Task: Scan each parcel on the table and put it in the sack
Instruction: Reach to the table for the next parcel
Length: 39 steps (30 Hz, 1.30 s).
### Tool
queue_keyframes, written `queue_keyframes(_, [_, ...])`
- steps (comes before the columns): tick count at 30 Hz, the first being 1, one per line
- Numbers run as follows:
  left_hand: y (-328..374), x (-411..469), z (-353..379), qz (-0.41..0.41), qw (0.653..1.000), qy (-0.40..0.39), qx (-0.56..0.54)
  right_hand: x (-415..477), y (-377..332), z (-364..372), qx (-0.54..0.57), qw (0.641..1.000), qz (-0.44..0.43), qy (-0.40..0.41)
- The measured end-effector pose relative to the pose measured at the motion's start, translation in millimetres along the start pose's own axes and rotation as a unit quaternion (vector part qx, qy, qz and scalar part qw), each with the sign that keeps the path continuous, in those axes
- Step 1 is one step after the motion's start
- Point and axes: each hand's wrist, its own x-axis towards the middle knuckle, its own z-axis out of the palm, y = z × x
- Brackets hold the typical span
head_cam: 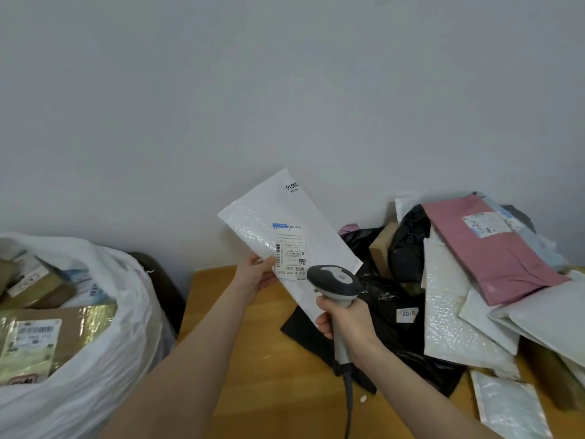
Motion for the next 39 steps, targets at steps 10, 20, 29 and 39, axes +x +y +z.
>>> queue_keyframes(10, [-4, -9, -25, 0.022, 0.999, 0.033, -0.019, -26, 3, 24, -0.028, 0.999, 0.018, -0.026])
queue_keyframes(20, [-11, -15, -22, 0.022, 0.998, 0.043, -0.029, -30, 1, 20, -0.005, 0.998, 0.037, -0.04])
queue_keyframes(29, [-4, -24, -25, 0.028, 0.998, 0.051, -0.026, -29, 1, 22, 0.003, 0.998, 0.04, -0.041])
queue_keyframes(39, [21, -61, -41, 0.068, 0.993, 0.093, -0.008, -21, -11, 32, 0.026, 0.996, 0.001, -0.087])
